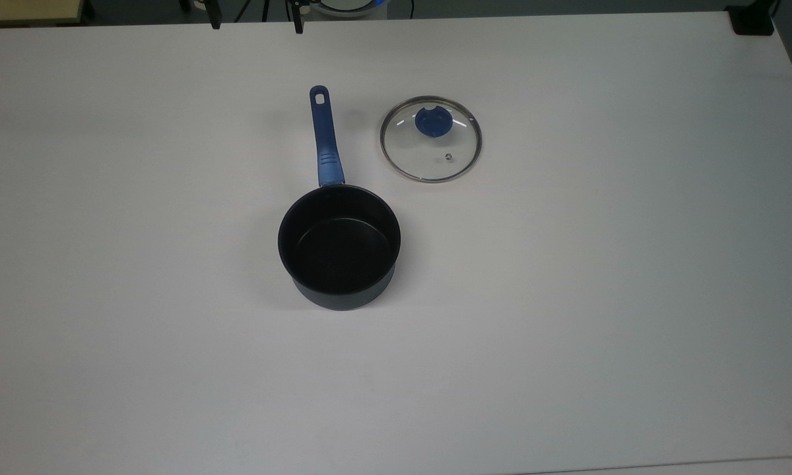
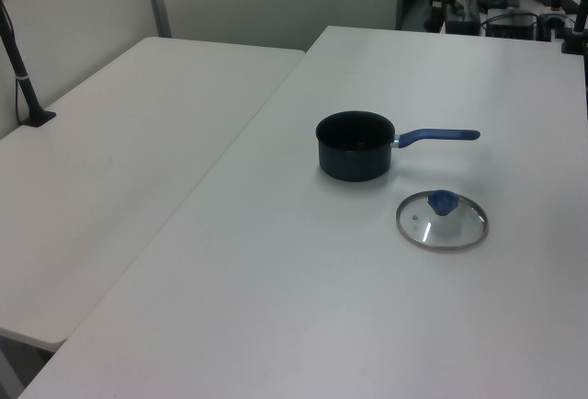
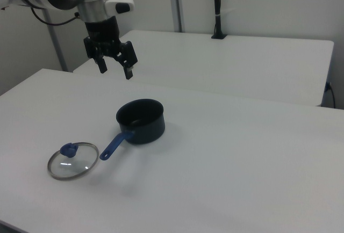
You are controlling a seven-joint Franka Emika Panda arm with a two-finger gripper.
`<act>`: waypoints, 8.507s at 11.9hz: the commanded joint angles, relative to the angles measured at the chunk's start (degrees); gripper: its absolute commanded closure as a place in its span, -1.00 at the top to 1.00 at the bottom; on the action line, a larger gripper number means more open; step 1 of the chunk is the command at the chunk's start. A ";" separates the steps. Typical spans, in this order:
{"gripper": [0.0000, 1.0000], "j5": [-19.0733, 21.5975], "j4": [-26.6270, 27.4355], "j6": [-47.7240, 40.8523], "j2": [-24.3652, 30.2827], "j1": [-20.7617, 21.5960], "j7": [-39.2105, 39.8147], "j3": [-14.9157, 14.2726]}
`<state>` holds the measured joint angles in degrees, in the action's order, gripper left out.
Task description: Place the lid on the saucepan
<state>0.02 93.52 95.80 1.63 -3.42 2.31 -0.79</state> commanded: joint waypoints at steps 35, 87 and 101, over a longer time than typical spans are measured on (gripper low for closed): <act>0.15 -2.65 28.21 24.96 -9.27 6.93 -19.08 18.10; 1.00 -0.45 0.17 -2.02 0.92 2.72 -0.29 -1.23; 1.00 -0.46 0.25 -1.94 1.19 2.80 -0.29 -1.23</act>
<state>-1.48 92.98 92.33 2.11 -0.71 0.84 -1.67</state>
